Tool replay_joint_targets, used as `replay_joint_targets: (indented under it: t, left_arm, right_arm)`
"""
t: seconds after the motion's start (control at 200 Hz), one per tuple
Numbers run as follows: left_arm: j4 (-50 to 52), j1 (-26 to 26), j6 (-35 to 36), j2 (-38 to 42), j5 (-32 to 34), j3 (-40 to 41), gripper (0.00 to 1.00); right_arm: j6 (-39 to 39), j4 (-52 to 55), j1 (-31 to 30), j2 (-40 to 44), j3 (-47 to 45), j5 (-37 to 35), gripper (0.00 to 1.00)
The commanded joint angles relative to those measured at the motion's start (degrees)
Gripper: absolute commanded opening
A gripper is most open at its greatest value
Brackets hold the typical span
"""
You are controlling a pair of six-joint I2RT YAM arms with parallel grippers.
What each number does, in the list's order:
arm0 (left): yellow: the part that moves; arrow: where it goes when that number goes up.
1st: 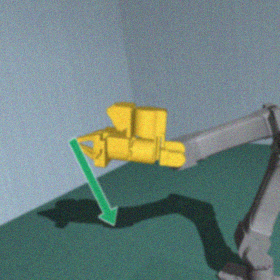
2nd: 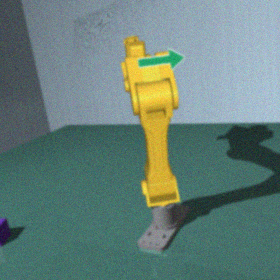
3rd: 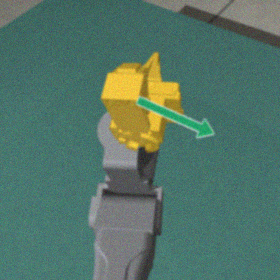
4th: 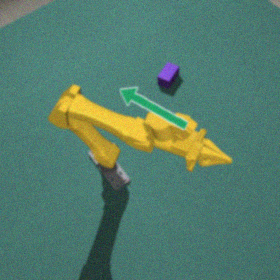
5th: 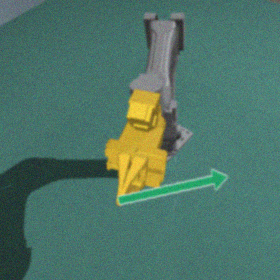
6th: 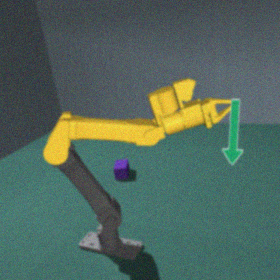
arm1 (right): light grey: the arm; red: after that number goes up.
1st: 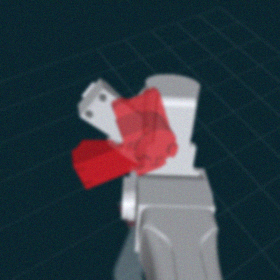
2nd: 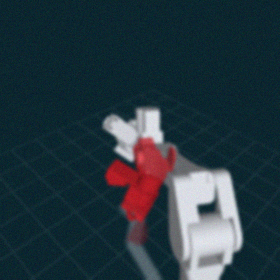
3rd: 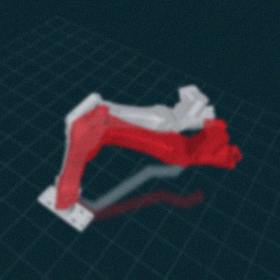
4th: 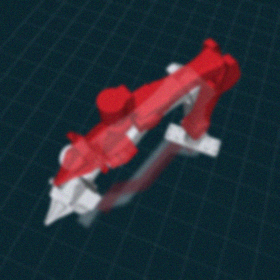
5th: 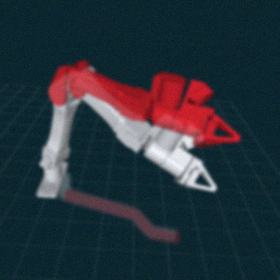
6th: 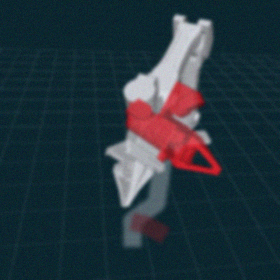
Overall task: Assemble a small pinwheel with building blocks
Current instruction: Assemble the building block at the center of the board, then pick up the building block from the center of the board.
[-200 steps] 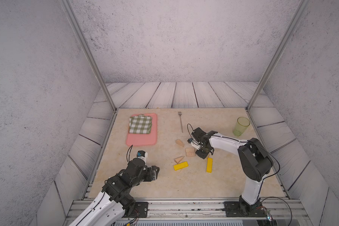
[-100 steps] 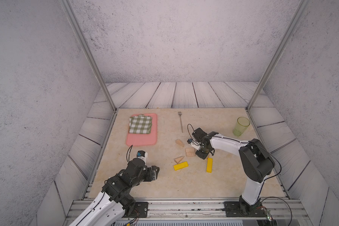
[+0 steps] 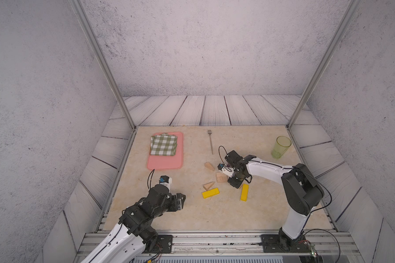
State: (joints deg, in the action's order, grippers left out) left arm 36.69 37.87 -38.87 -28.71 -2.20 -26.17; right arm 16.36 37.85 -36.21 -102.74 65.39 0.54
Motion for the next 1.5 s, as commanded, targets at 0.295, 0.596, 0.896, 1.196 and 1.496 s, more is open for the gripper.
replay_joint_targets:
  t: [0.295,0.596,0.896,1.196,1.496]
  left_arm:
    - [0.0,-0.2,0.0,0.7,0.0,0.5,0.81]
    - [-0.1,-0.2,-0.1,0.7,0.1,0.6,0.81]
    - [0.0,-0.2,0.0,0.7,0.1,0.4,0.81]
    - [0.1,-0.3,-0.3,1.1,0.8,0.2,0.81]
    - [2.4,-0.3,-2.8,2.4,4.0,-1.4,0.84]
  right_arm:
    - [-1.0,1.8,-0.4,-0.7,-0.9,0.7,0.31]
    - [-1.3,2.2,-0.4,-0.3,-0.6,0.1,0.41]
    - [-2.6,2.8,-0.4,1.9,1.4,-0.3,0.47]
    - [-4.9,6.3,-0.4,8.8,6.8,0.1,0.58]
    - [-3.9,5.9,-5.9,12.9,4.3,2.2,0.61]
